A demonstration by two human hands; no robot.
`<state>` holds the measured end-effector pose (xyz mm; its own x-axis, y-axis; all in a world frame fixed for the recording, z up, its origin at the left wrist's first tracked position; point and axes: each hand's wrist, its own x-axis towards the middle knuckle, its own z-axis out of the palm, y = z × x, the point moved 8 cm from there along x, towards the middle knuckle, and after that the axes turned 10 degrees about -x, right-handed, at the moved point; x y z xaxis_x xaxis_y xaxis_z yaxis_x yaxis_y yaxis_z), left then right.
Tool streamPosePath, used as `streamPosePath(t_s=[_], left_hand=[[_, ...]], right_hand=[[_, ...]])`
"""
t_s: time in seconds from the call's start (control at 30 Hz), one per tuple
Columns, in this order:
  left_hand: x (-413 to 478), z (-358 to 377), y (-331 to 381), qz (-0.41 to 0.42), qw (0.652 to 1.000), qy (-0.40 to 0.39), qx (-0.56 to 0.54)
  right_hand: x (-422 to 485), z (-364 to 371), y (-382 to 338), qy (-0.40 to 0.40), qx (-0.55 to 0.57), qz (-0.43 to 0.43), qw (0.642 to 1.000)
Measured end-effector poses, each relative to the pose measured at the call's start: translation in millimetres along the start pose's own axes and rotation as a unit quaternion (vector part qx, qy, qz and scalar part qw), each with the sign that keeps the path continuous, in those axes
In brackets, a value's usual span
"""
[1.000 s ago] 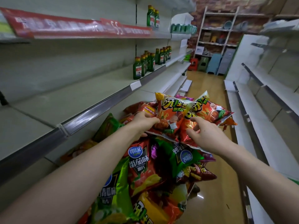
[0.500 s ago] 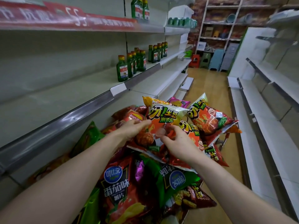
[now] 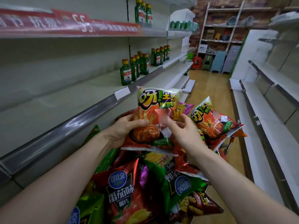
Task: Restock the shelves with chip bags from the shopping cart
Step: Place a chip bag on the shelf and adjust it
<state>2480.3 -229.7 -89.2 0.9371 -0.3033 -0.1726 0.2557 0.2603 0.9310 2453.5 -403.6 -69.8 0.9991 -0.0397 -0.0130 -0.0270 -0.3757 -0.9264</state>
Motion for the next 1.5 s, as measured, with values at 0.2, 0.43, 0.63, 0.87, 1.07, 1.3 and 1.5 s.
streamPosePath(t_s=[0.2, 0.43, 0.63, 0.87, 1.07, 1.3, 1.5], left_hand=[[-0.3, 23.5, 2.9, -0.008, 0.999, -0.039, -0.025], [10.0, 29.6, 2.2, -0.006, 0.999, 0.037, -0.013], [11.8, 24.8, -25.7, -0.058, 0.995, 0.041, -0.072], [16.4, 38.2, -59.1, -0.084, 0.988, -0.001, -0.131], [16.6, 41.4, -74.8, -0.097, 0.985, -0.003, -0.140], [-1.7, 49.4, -52.2, -0.080, 0.978, -0.079, -0.177], [-34.8, 65.2, -9.5, -0.039, 0.975, -0.125, -0.177]], right_hand=[[14.8, 4.5, 3.0, -0.043, 0.093, 0.052, 0.993], [26.7, -53.5, 20.3, 0.000, -0.040, 0.049, 0.998], [19.8, -95.2, 101.5, 0.032, -0.166, 0.189, 0.967], [23.5, -73.7, 137.2, -0.006, -0.099, 0.242, 0.965], [23.1, -62.3, 141.3, -0.027, 0.024, 0.249, 0.968], [19.7, -55.0, 92.0, -0.044, 0.076, 0.160, 0.983], [-21.8, -52.7, 40.4, -0.073, 0.088, 0.149, 0.982]])
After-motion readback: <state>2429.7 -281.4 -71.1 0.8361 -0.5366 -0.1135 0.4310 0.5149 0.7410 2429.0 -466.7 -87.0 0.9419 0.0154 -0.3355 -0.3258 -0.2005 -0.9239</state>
